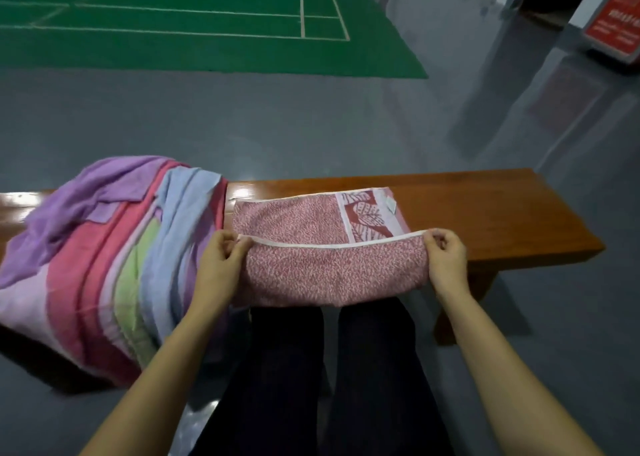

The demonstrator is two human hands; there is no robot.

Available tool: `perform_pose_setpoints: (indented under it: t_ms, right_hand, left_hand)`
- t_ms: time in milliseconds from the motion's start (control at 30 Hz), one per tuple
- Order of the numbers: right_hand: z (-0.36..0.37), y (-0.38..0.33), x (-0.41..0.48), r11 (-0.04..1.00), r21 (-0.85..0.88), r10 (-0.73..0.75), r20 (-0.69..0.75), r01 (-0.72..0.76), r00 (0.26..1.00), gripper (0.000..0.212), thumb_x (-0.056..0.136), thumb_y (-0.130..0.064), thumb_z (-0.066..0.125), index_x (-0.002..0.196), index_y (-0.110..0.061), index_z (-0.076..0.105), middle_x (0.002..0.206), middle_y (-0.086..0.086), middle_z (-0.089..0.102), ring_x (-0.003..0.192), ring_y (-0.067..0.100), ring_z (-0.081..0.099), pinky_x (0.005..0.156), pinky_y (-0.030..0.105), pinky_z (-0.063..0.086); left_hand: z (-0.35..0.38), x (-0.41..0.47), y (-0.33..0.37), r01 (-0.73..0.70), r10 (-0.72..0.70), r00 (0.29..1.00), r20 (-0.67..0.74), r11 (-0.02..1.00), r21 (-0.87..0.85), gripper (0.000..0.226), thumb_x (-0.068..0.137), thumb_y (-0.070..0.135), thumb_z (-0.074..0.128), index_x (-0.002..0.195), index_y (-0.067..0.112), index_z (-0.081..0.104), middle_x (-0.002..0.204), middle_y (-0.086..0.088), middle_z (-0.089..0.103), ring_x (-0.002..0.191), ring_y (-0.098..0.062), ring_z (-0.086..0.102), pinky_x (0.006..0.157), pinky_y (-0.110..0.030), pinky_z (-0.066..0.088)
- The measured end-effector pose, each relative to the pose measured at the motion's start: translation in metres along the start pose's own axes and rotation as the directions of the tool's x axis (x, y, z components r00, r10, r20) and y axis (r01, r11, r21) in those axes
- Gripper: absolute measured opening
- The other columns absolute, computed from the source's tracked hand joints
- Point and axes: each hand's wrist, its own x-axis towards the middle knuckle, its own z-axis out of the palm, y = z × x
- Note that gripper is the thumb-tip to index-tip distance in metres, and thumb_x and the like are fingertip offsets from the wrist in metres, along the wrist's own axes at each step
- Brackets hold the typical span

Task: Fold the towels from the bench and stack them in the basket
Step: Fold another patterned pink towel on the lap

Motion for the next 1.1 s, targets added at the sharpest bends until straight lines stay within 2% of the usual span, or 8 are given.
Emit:
perform_pose_setpoints:
  t_ms: [133,300,400,500,567,800,967,1100]
  right_hand:
    - [0.023,-0.026,-0.020,0.923,-0.314,-0.215,0.053,0.221,0.975,0.034,0.091,-0.006,0.056,0.123,-0.017,0.052,0.132,0.002,0.043,0.111,0.018,0.053,0.094,0.038,0.050]
    - [0.094,-0.070,-0.072,0.899,-0.059,-0.311,0.613,0.435,0.726,0.048,0.091,-0.017,0.061,0.136,-0.024,0.046,0.142,-0.008,0.042,0.130,0.005,0.037,0.105,0.023,0.030]
    - [0.134,-0.073,-0.072,0.912,-0.018,-0.271,0.726,0.411,0.633,0.038,0.088,-0.012,0.063,0.125,-0.016,0.056,0.130,0.002,0.056,0.121,0.014,0.050,0.103,0.030,0.040]
    - [0.161,-0.068,-0.060,0.857,-0.106,-0.284,0.718,0.504,0.635,0.006,0.087,-0.012,0.061,0.082,-0.016,0.062,0.083,0.005,0.064,0.082,0.022,0.058,0.075,0.041,0.047]
    - [0.174,-0.060,-0.054,0.850,-0.152,-0.263,0.707,0.504,0.656,0.026,0.089,-0.019,0.060,0.066,-0.021,0.048,0.065,-0.005,0.051,0.065,0.015,0.047,0.062,0.038,0.039]
    - [0.193,-0.043,-0.049,0.881,-0.149,-0.265,0.630,0.448,0.730,0.021,0.097,-0.027,0.052,0.078,-0.019,0.051,0.065,-0.006,0.050,0.063,0.013,0.047,0.058,0.035,0.028]
    - [0.192,-0.037,-0.049,0.895,-0.126,-0.269,0.612,0.427,0.744,0.030,0.098,-0.028,0.050,0.069,-0.021,0.043,0.059,-0.006,0.045,0.054,0.003,0.039,0.051,0.025,0.024]
    - [0.193,-0.038,-0.048,0.903,-0.123,-0.262,0.600,0.411,0.756,0.035,0.097,-0.029,0.051,0.064,-0.025,0.040,0.056,-0.006,0.041,0.052,0.003,0.039,0.050,0.024,0.023]
  left_hand:
    - [0.010,0.000,0.018,-0.118,0.117,0.987,0.107,0.993,0.001,0.018,0.088,0.014,0.065,0.076,0.017,0.051,0.069,0.000,0.051,0.062,-0.002,0.042,0.062,-0.020,0.037]
    - [0.018,0.006,0.034,-0.156,0.150,0.978,0.142,0.987,0.032,0.012,0.084,0.016,0.070,0.077,0.014,0.060,0.071,0.007,0.059,0.064,0.002,0.049,0.064,-0.014,0.039]
    - [0.018,0.013,0.037,-0.131,0.131,0.980,0.151,0.991,-0.010,0.016,0.083,0.014,0.070,0.073,0.022,0.060,0.067,0.009,0.060,0.062,0.005,0.050,0.063,-0.014,0.039]
    - [0.016,0.023,0.032,-0.141,0.127,0.984,0.127,0.984,0.108,0.009,0.080,0.017,0.072,0.076,0.017,0.064,0.072,0.007,0.060,0.066,-0.003,0.050,0.064,-0.019,0.038]
    - [0.013,0.030,0.028,-0.136,0.114,0.984,0.137,0.976,0.170,0.007,0.080,0.017,0.071,0.076,0.015,0.066,0.074,0.003,0.063,0.070,-0.009,0.054,0.067,-0.023,0.040]
    - [0.008,0.081,0.006,-0.055,0.112,0.990,-0.091,0.876,0.479,0.014,0.091,0.017,0.055,0.091,0.006,0.063,0.093,-0.014,0.066,0.088,-0.031,0.059,0.076,-0.040,0.042]
    - [0.018,0.100,0.003,0.032,-0.008,0.999,-0.036,0.676,0.736,0.045,0.093,0.031,0.058,0.118,-0.005,0.047,0.121,-0.026,0.052,0.113,-0.042,0.047,0.093,-0.045,0.035]
    - [0.019,0.110,0.003,0.100,-0.145,0.989,0.020,0.770,0.630,0.035,0.076,0.035,0.075,0.090,0.008,0.058,0.096,-0.018,0.066,0.093,-0.037,0.062,0.073,-0.040,0.046]
